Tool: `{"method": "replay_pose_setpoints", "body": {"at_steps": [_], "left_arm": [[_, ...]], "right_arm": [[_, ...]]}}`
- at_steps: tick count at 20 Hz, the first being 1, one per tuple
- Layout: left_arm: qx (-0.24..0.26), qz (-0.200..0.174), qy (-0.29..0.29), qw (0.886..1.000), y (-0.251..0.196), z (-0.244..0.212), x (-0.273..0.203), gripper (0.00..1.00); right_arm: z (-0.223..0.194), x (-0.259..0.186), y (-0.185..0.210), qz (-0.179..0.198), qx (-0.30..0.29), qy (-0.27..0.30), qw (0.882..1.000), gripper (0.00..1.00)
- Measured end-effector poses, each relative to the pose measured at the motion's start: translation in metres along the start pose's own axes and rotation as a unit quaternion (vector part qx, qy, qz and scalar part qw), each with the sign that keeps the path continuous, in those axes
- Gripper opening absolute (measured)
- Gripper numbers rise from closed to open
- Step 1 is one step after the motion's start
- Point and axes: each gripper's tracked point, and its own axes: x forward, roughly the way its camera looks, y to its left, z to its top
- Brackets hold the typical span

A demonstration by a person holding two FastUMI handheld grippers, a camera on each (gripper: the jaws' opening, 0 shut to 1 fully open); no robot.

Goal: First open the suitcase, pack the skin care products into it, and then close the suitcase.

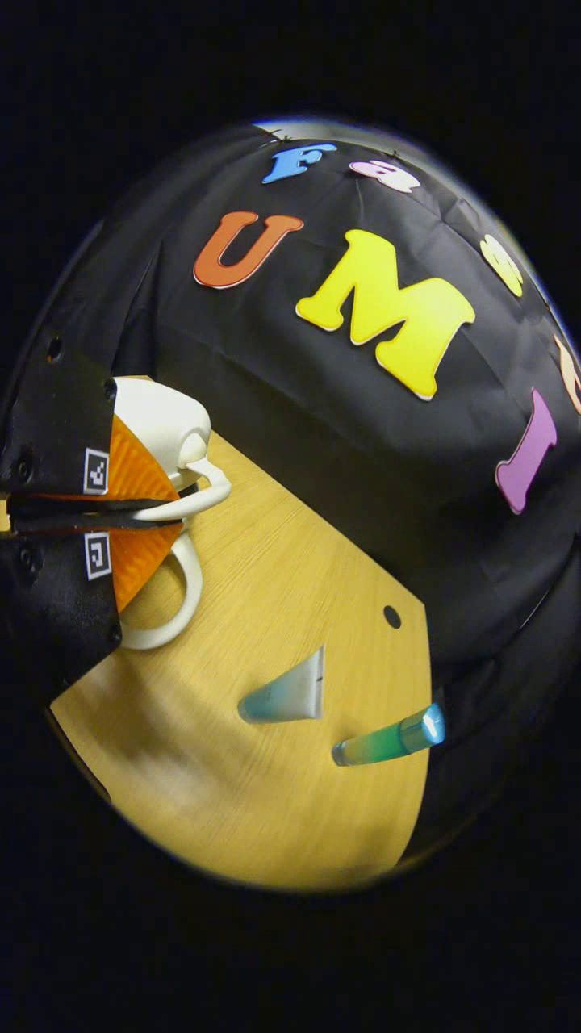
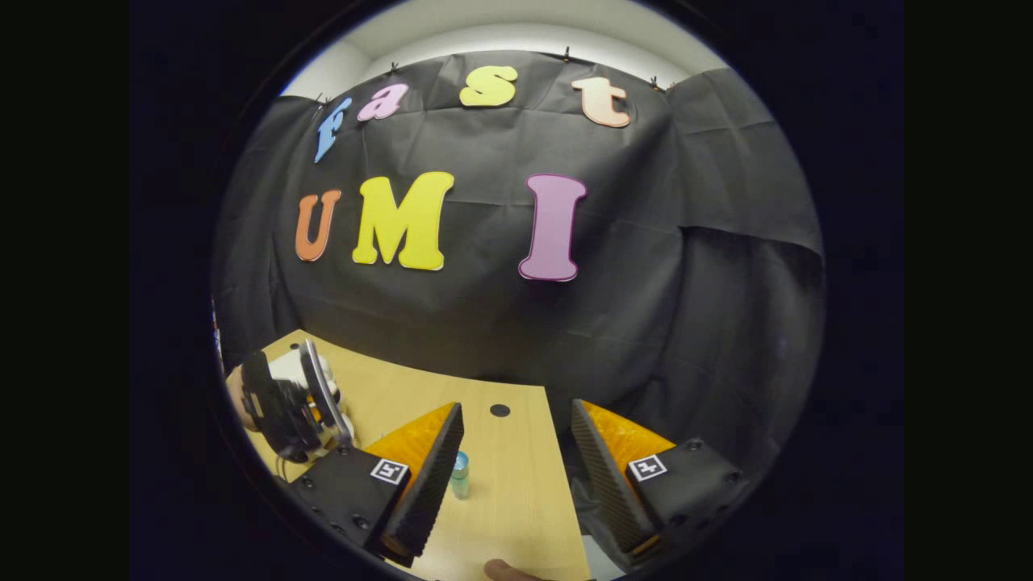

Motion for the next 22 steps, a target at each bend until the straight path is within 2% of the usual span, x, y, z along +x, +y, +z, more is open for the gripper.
{"method": "replay_pose_setpoints", "body": {"at_steps": [5, 10, 14, 17, 22], "left_arm": [[-0.074, -0.002, -0.042, 0.996, 0.081, 0.001, -0.040, 0.03], [-0.107, 0.032, -0.050, 0.992, 0.185, -0.048, -0.063, 0.03], [-0.124, 0.065, -0.023, 0.990, 0.258, -0.120, -0.060, 0.03], [-0.146, 0.070, 0.006, 0.987, 0.293, -0.181, -0.049, 0.03], [-0.214, 0.057, 0.057, 0.974, 0.307, -0.280, -0.017, 0.03]], "right_arm": [[0.007, 0.001, 0.047, 0.001, 0.002, 0.004, 1.000, 0.80], [0.014, 0.004, 0.096, 0.013, -0.002, 0.003, 1.000, 0.80], [0.016, 0.011, 0.129, 0.020, 0.000, 0.007, 1.000, 0.80], [0.014, 0.015, 0.147, 0.020, -0.006, 0.018, 1.000, 0.80], [0.007, 0.015, 0.167, 0.017, -0.027, 0.038, 0.999, 0.80]]}}
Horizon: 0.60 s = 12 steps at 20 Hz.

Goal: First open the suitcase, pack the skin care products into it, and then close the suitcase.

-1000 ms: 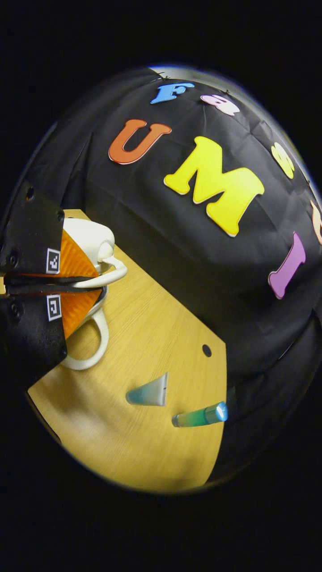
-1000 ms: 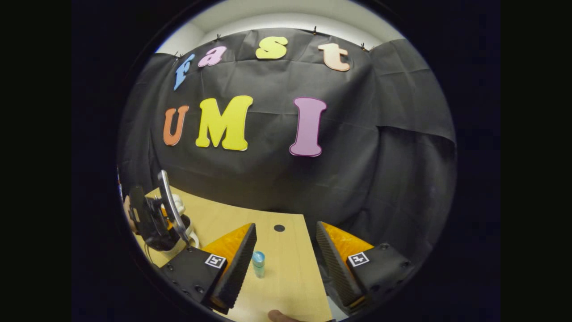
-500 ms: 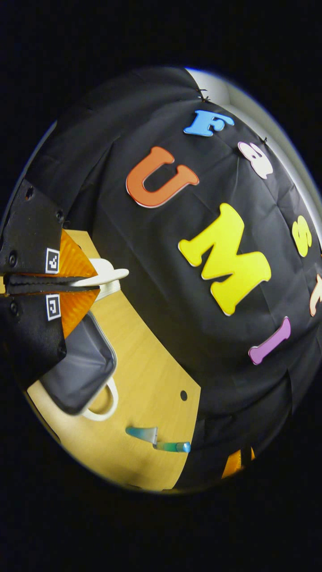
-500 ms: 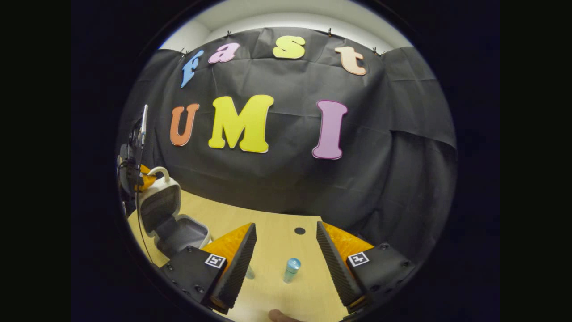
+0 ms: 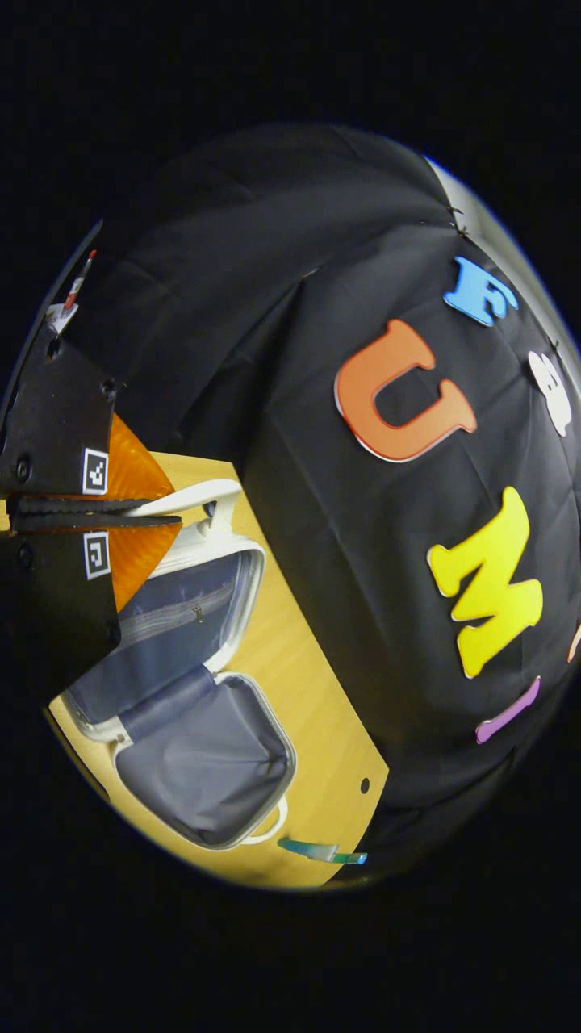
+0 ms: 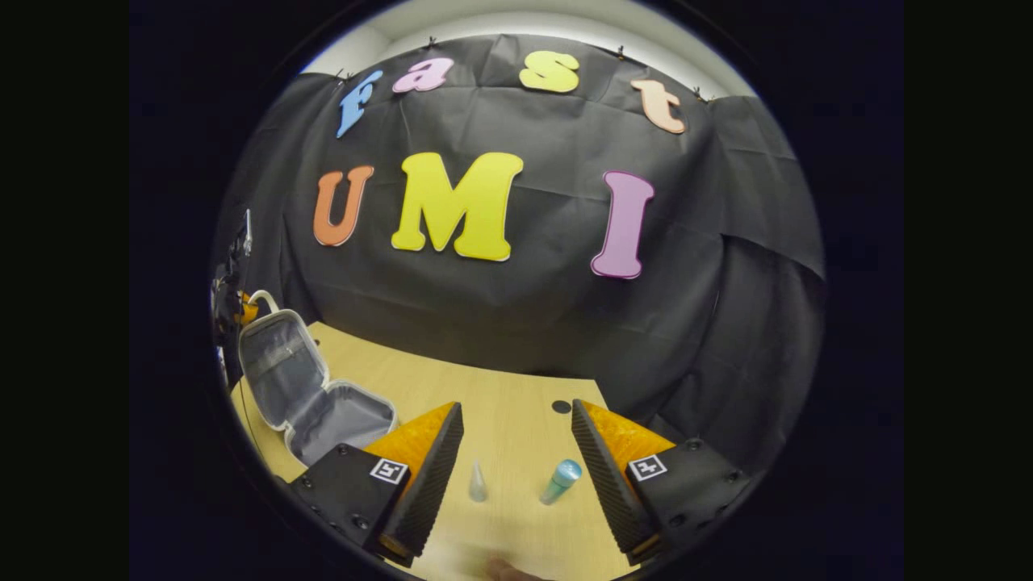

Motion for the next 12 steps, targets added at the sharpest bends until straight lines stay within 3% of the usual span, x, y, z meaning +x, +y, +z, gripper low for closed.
{"method": "replay_pose_setpoints", "body": {"at_steps": [5, 12], "left_arm": [[-0.075, -0.030, 0.080, 0.994, -0.003, -0.105, 0.055, 0.03], [-0.200, -0.100, 0.127, 0.966, -0.026, -0.185, 0.092, 0.03]], "right_arm": [[-0.019, 0.001, 0.019, -0.001, -0.023, 0.031, 0.999, 0.79], [-0.037, -0.002, 0.028, -0.019, -0.031, 0.071, 0.997, 0.81]]}}
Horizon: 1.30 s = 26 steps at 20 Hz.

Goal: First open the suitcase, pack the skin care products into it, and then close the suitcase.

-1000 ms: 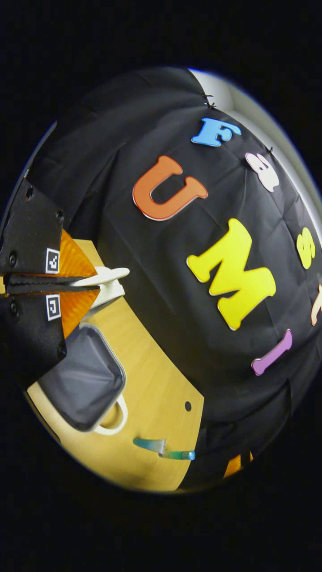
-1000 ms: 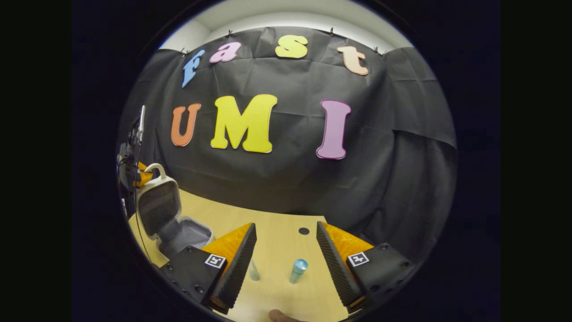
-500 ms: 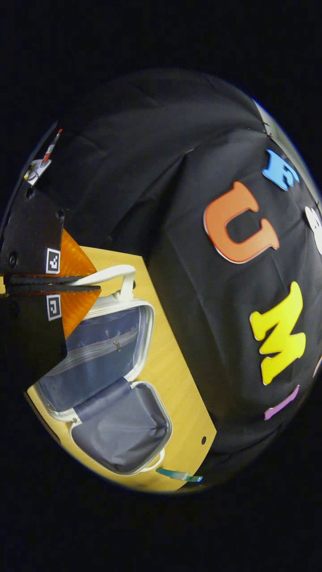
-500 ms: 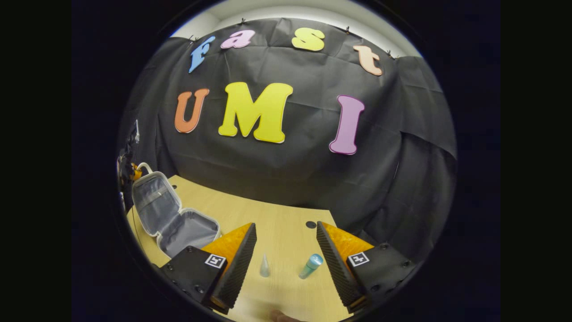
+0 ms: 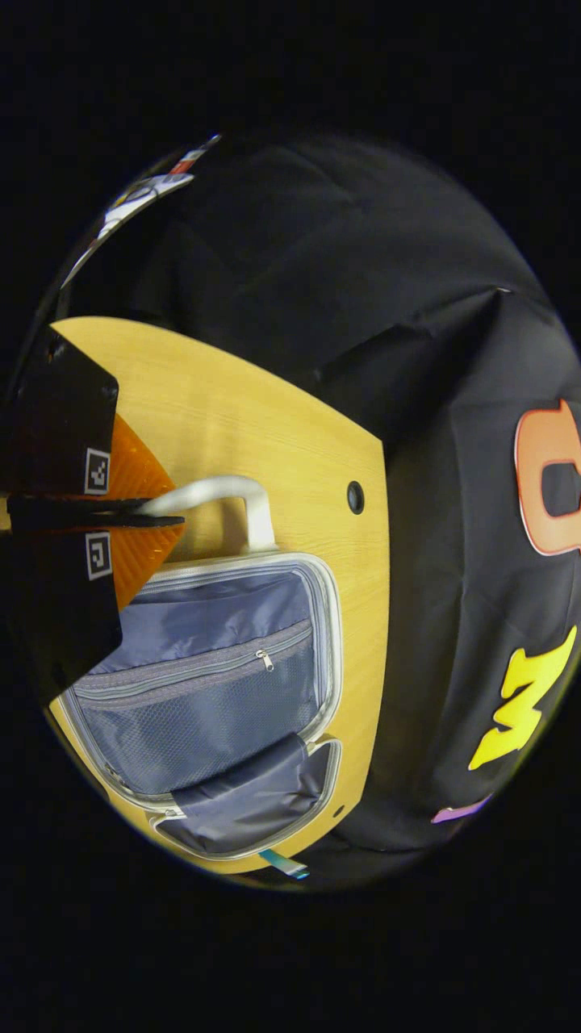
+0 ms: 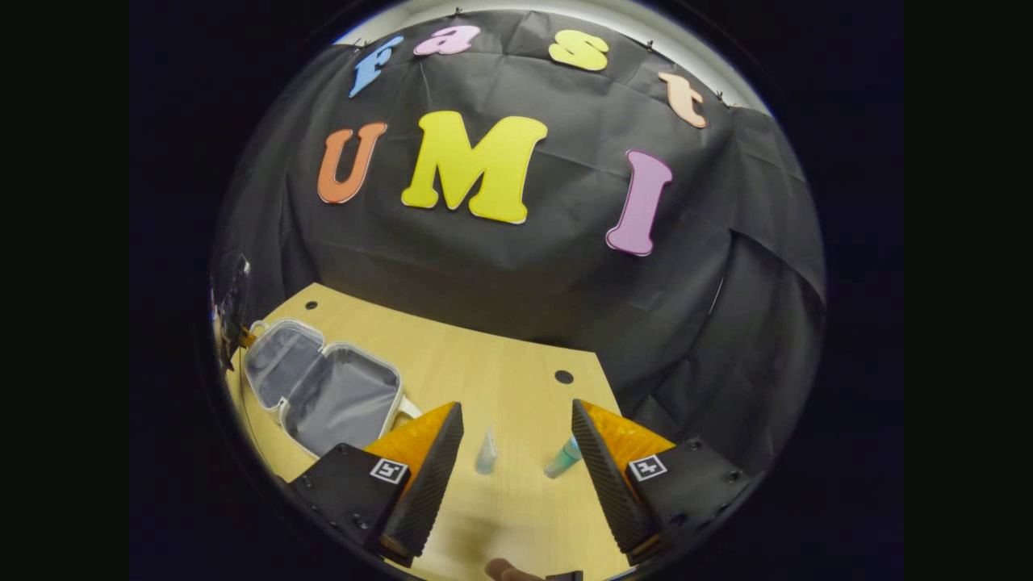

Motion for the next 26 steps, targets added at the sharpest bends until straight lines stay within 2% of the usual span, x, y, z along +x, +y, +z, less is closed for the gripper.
{"method": "replay_pose_setpoints", "body": {"at_steps": [5, 7, 9, 11, 14, 17, 19, 22, 26], "left_arm": [[-0.044, -0.026, -0.016, 0.999, -0.002, -0.003, 0.005, 0.03], [-0.050, -0.014, -0.015, 0.999, 0.001, -0.003, -0.001, 0.09], [-0.040, 0.016, -0.015, 0.999, 0.008, 0.000, -0.008, 0.28], [-0.026, 0.044, -0.038, 0.998, 0.010, 0.018, -0.030, 0.67], [0.002, 0.077, -0.064, 0.995, -0.006, 0.043, -0.063, 1.00], [0.017, 0.107, -0.094, 0.990, -0.040, 0.074, -0.102, 1.00], [0.013, 0.100, -0.125, 0.987, -0.084, 0.094, -0.124, 1.00], [0.007, 0.076, -0.169, 0.983, -0.157, 0.124, -0.148, 1.00], [0.013, 0.006, -0.187, 0.982, -0.278, 0.134, -0.155, 1.00]], "right_arm": [[-0.009, -0.001, 0.000, -0.002, 0.001, 0.010, 1.000, 0.81], [-0.012, -0.005, -0.004, 0.000, 0.005, 0.008, 1.000, 0.81], [-0.016, -0.003, -0.012, 0.002, 0.010, 0.006, 1.000, 0.81], [-0.017, -0.002, -0.022, 0.006, 0.015, -0.002, 1.000, 0.81], [-0.020, -0.002, -0.038, 0.019, 0.008, -0.019, 1.000, 0.80], [-0.022, 0.002, -0.055, 0.034, 0.008, -0.032, 0.999, 0.80], [-0.028, 0.005, -0.066, 0.044, 0.010, -0.035, 0.998, 0.80], [-0.042, 0.013, -0.085, 0.054, 0.010, -0.030, 0.998, 0.80], [-0.058, 0.022, -0.110, 0.063, 0.011, -0.017, 0.998, 0.82]]}}
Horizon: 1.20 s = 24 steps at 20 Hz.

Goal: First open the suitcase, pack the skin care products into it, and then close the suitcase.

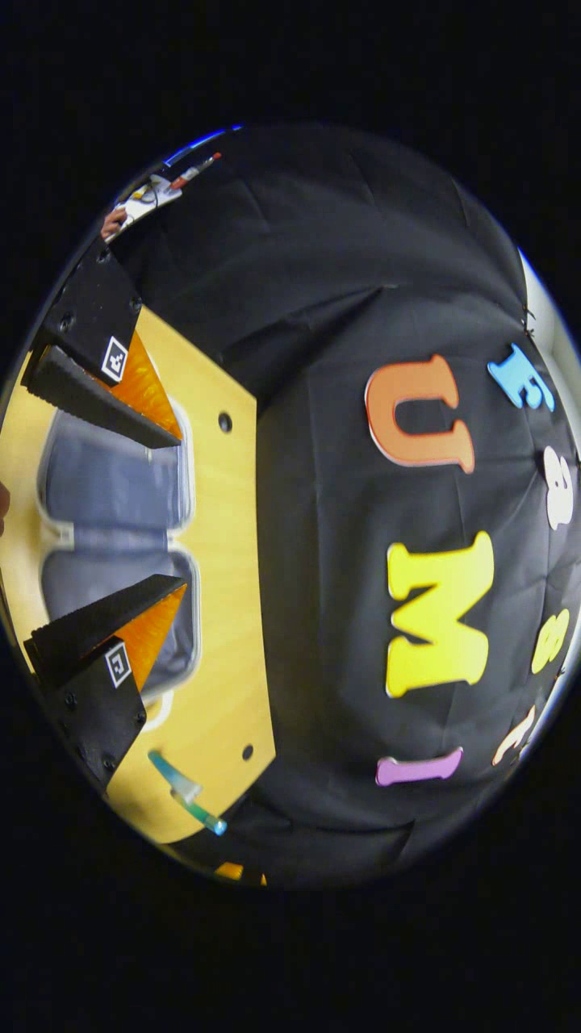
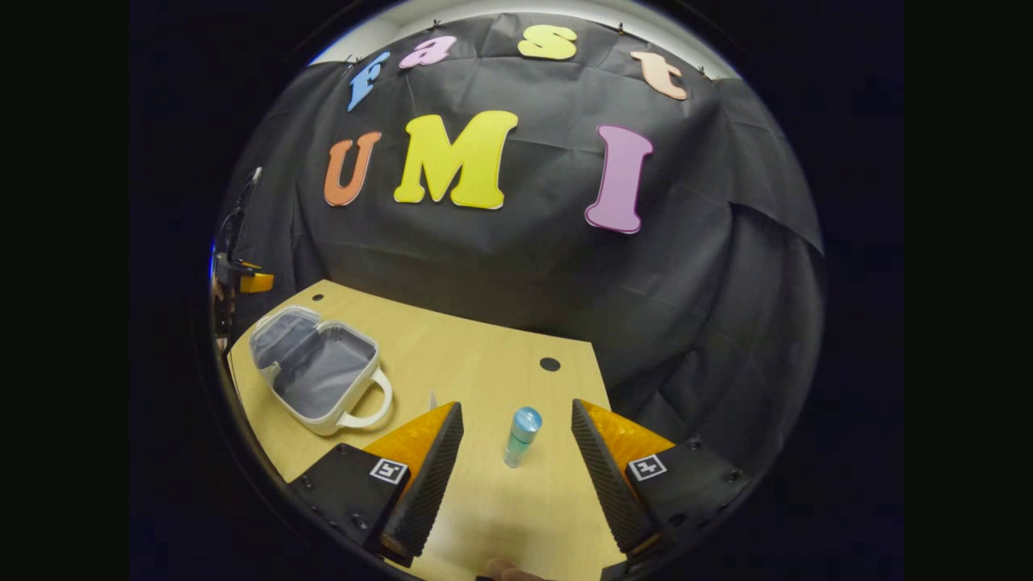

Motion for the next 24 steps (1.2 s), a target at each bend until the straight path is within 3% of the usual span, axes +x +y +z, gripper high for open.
{"method": "replay_pose_setpoints", "body": {"at_steps": [2, 3, 7, 13, 18, 20, 23, 24], "left_arm": [[0.010, -0.041, 0.007, 0.999, -0.064, -0.009, 0.001, 0.95], [0.018, -0.061, 0.006, 0.998, -0.092, -0.017, 0.000, 1.00], [0.037, -0.154, 0.020, 0.987, -0.204, -0.049, 0.005, 1.00], [0.051, -0.230, 0.056, 0.970, -0.308, -0.109, 0.038, 1.00], [0.031, -0.212, 0.063, 0.975, -0.354, -0.144, 0.083, 0.99], [0.015, -0.200, 0.061, 0.978, -0.360, -0.149, 0.100, 0.85], [0.008, -0.189, 0.059, 0.980, -0.362, -0.154, 0.116, 0.72], [0.008, -0.189, 0.058, 0.980, -0.364, -0.155, 0.119, 0.61]], "right_arm": [[-0.007, 0.001, -0.014, 0.001, 0.000, 0.005, 1.000, 0.80], [-0.010, 0.001, -0.021, 0.002, -0.001, 0.007, 1.000, 0.80], [-0.027, 0.002, -0.049, 0.002, -0.016, 0.021, 1.000, 0.79], [-0.054, 0.007, -0.084, -0.003, -0.042, 0.048, 0.998, 0.79], [-0.074, 0.025, -0.090, -0.001, -0.044, 0.073, 0.996, 0.80], [-0.080, 0.035, -0.089, 0.000, -0.047, 0.081, 0.996, 0.80], [-0.086, 0.044, -0.087, 0.006, -0.052, 0.085, 0.995, 0.80], [-0.089, 0.045, -0.086, 0.011, -0.053, 0.086, 0.995, 0.81]]}}
